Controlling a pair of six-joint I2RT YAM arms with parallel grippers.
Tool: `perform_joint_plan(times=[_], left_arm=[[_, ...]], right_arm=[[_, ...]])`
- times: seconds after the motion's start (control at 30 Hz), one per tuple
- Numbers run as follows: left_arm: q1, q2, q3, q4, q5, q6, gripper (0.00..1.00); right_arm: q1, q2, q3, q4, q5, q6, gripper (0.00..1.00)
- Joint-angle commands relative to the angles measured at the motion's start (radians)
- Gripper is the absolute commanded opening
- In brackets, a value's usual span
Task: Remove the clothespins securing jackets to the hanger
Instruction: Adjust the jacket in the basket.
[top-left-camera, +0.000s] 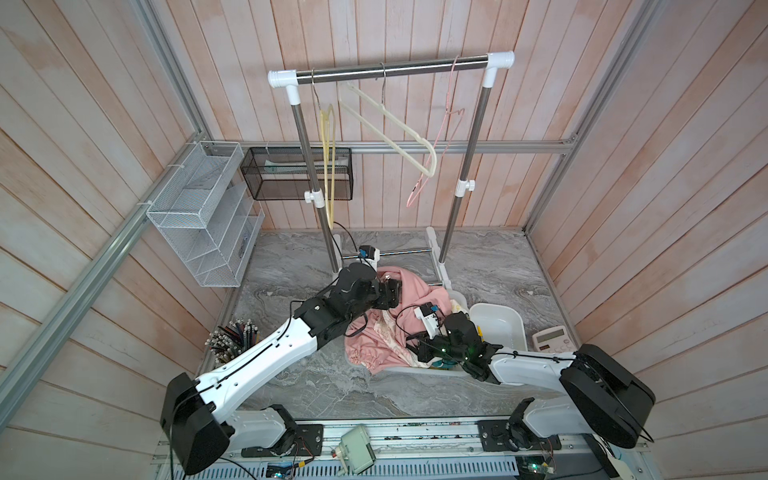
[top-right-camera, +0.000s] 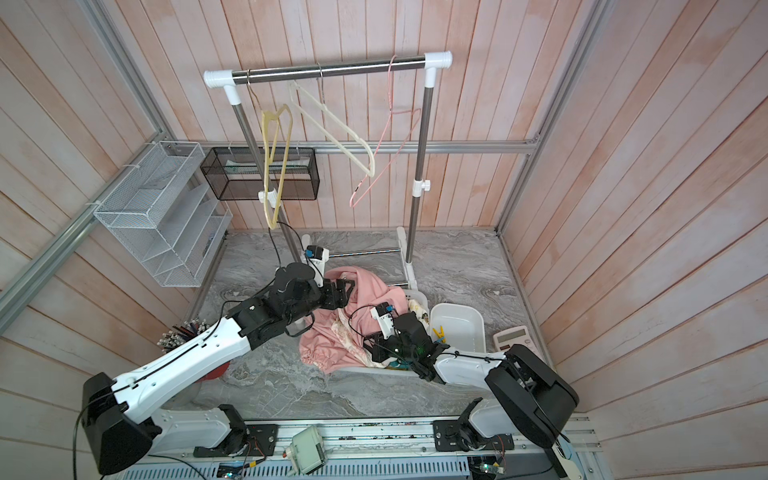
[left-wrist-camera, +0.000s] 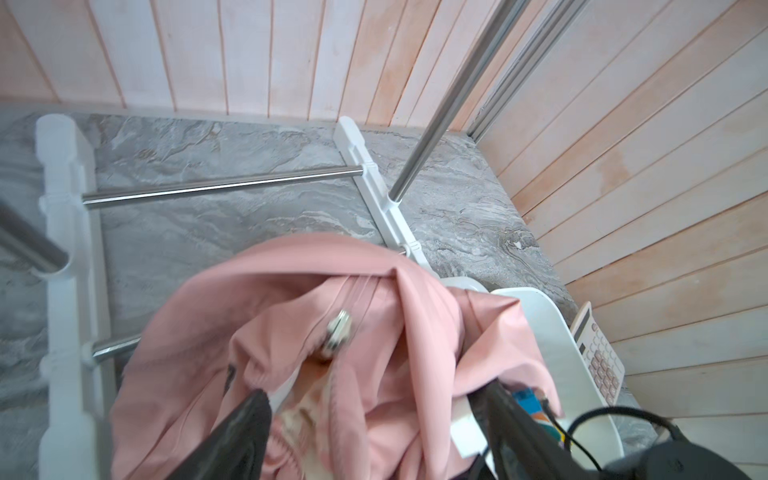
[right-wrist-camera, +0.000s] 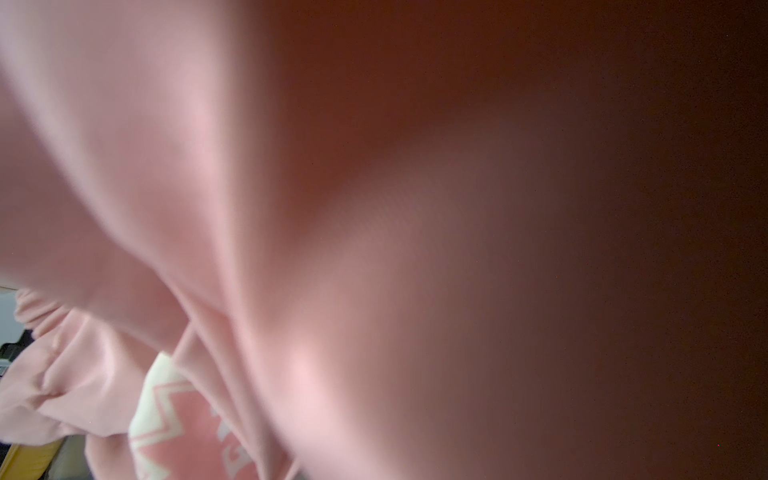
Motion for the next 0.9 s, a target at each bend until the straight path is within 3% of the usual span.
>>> perform_joint_plan(times=[0.0, 0.23, 0.43, 0.63, 0.87], left_arm=[[0.043, 0.098, 0.029, 0.024, 0.105, 0.084, 0.82], [0.033, 0.266, 0.081, -0.076, 0.117, 0.089, 0.74], [0.008, 0.296, -0.096, -0.063, 0.067, -0.003, 0.65], [0.002, 0.345, -0.284, 0.005, 0.046, -0.087, 0.64], [-0.008, 0.448, -0.320, 0.093, 0.054, -0.134, 0.64]], right_arm=[[-0.002, 0.042, -0.039, -0.239, 0.090, -0.041, 0.00], [-0.003, 0.033, -0.014, -0.311, 0.128, -0.098, 0.00], [-0.039, 0.026, -0.007, -0.332, 0.120, -0.111, 0.00], [-0.056, -0.049, -0.019, -0.344, 0.107, -0.132, 0.00], [-0.057, -0.241, 0.007, -0.424, 0.085, -0.155, 0.39]])
